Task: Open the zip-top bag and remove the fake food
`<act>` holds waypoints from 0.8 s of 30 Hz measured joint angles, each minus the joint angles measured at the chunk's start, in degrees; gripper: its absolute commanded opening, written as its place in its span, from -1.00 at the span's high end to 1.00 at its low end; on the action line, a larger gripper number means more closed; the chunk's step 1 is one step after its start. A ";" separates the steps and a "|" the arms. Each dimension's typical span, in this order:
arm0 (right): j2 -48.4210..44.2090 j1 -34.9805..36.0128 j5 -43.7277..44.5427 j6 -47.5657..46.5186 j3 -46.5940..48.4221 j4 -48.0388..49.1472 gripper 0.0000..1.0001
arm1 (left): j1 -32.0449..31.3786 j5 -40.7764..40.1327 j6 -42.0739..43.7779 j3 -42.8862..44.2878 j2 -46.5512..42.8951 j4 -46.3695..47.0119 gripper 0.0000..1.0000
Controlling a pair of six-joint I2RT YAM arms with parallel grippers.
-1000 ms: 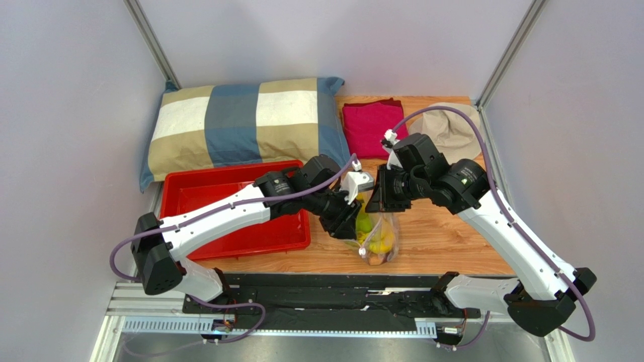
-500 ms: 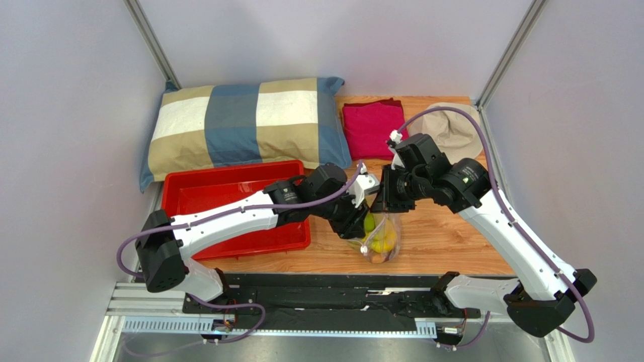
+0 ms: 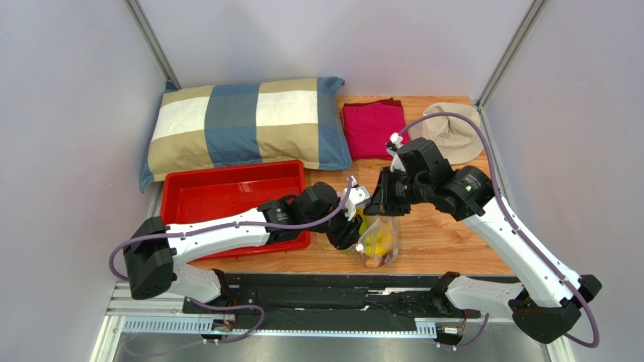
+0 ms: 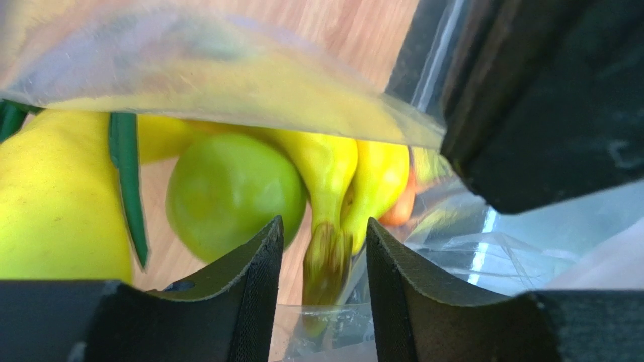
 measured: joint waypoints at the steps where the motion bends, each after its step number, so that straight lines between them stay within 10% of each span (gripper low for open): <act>1: -0.26 -0.02 0.24 0.24 -0.09 -0.04 1.00 | 0.02 0.68 -0.31 -0.02 0.59 0.94 0.05; 12: -3.37 -0.55 1.42 1.29 -3.45 -0.46 1.00 | -0.52 5.20 -1.16 -1.38 3.13 4.79 0.19; 16: -6.05 -0.24 1.46 1.53 -6.19 0.24 1.00 | -0.70 5.88 -0.20 -1.49 3.06 2.14 0.96; 24: -9.75 -0.17 2.38 1.75 -9.88 1.31 1.00 | -0.70 6.93 -0.76 -1.68 3.04 -0.04 1.00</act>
